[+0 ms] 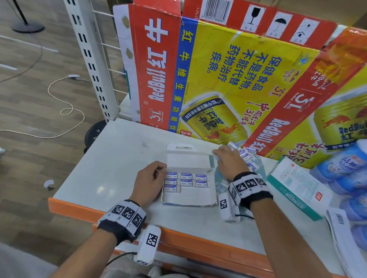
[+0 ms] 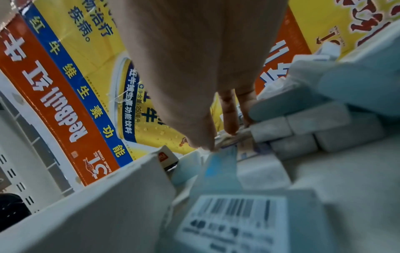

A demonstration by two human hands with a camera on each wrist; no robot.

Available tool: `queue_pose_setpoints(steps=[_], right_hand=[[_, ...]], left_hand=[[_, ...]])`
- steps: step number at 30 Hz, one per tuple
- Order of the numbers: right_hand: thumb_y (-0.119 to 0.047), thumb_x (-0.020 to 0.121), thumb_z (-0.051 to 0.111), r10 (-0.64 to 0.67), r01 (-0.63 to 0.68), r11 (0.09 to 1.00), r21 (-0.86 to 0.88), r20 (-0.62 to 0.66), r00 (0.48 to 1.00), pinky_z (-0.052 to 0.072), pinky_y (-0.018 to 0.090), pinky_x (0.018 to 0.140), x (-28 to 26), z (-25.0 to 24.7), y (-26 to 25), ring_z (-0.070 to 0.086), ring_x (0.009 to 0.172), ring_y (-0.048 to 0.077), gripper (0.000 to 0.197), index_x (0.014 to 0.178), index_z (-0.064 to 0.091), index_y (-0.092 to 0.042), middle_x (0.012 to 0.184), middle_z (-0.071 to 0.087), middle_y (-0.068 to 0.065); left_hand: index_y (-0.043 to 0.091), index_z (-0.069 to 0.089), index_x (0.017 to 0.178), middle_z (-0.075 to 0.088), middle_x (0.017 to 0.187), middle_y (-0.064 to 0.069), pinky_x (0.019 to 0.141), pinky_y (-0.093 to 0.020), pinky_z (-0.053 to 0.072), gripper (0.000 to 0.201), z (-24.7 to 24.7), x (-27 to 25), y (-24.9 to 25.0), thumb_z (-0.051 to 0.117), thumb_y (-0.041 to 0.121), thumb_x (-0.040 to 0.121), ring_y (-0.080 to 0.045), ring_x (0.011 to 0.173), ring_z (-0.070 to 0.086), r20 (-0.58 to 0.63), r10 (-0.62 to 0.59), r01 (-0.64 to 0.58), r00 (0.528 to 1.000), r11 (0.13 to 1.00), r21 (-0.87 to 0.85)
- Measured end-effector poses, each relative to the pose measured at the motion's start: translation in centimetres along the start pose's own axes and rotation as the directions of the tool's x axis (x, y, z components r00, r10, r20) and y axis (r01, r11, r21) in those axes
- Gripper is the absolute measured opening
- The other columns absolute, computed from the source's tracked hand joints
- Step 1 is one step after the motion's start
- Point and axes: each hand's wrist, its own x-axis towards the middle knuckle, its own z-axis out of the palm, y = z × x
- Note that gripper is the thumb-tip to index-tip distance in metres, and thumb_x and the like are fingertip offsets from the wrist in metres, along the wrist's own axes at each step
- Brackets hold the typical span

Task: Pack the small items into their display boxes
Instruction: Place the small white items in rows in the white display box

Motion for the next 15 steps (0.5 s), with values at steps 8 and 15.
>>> queue_pose_setpoints(steps=[8, 15], right_hand=[[-0.009, 0.089, 0.052, 0.049, -0.047, 0.998, 0.030, -0.086, 0.995, 0.041, 0.040, 0.092, 0.48, 0.59, -0.66, 0.046, 0.108, 0.031, 0.029, 0.116, 0.048, -0.019, 0.120, 0.043, 0.011], [-0.001, 0.087, 0.051, 0.075, -0.051, 0.988, 0.146, -0.165, 0.983, 0.041, 0.041, 0.099, 1.02, 0.30, -0.66, 0.044, 0.118, 0.030, 0.036, 0.121, 0.053, -0.011, 0.121, 0.053, 0.014]], left_hand=[[0.024, 0.063, 0.090, 0.067, 0.074, 0.001, 0.062, -0.010, 0.042, 0.012, 0.06, 0.15, -0.10, 0.053, 0.017, 0.092, -0.007, 0.068, 0.058, -0.001, 0.002, -0.002, 1.000, 1.000, 0.011], [0.024, 0.063, 0.090, 0.067, 0.074, 0.000, 0.062, -0.013, 0.043, 0.012, 0.04, 0.21, -0.20, 0.053, 0.017, 0.092, -0.007, 0.067, 0.058, 0.001, -0.010, 0.010, 1.000, 1.000, 0.007]])
